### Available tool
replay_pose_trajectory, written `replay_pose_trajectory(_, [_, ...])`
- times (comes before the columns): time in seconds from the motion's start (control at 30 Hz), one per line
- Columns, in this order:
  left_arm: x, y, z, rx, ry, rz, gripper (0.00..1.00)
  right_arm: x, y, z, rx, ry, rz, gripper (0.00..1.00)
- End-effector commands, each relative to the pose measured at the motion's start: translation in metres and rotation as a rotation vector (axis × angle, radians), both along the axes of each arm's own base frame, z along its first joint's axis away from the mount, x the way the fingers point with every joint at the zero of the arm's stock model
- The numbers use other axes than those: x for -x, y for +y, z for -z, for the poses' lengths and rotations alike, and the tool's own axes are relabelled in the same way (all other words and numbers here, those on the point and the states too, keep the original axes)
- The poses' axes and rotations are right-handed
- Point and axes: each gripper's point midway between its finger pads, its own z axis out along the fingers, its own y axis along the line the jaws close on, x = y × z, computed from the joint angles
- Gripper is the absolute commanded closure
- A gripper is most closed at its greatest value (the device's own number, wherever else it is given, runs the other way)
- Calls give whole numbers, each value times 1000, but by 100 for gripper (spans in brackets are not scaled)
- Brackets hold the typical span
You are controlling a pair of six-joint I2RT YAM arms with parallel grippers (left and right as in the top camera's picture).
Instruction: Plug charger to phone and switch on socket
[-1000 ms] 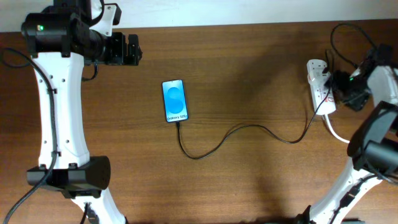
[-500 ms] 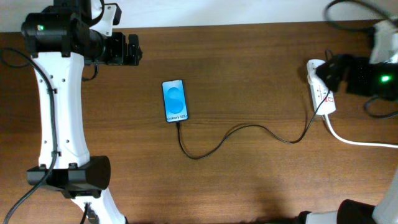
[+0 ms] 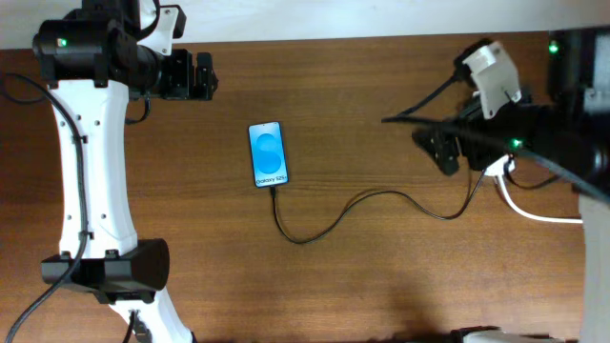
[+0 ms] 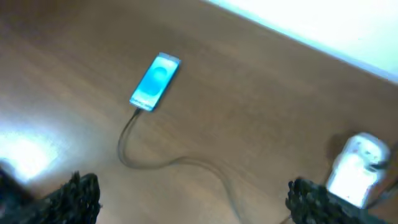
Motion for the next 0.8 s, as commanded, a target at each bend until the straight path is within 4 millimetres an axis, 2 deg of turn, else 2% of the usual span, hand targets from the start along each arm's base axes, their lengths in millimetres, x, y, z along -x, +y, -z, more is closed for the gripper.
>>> replay_pose_trajectory(0.0, [3,-1,-8,2,-24,17,1,3,-11,0,5,-125,89,2])
replay_pose_trajectory(0.13, [3,-1,-8,2,-24,17,1,4,-9,17,-34,-409,84,2])
replay_pose_trajectory(0.27, [3,-1,-8,2,-24,17,1,35,-12,46,-65,-695,84,2])
replay_pose_trajectory(0.4, [3,-1,-8,2,-24,17,1,59,-19,94,-76,-932,117,2])
replay_pose_trajectory(0.47, [3,-1,-8,2,-24,17,1,61,-26,127,-65,-964,158,2])
replay_pose_trajectory(0.53, [3,-1,-8,2,-24,17,1,60,-35,145,-51,-986,208,2])
replay_pose_trajectory(0.63, [3,-1,-8,2,-24,18,1,60,-37,171,-46,-983,220,2])
replay_pose_trajectory(0.7, [3,0,-8,2,-24,16,1,61,-39,181,-37,-963,232,2])
replay_pose_trajectory(0.77, [3,0,-8,2,-24,15,1,62,-40,201,-22,-888,231,2])
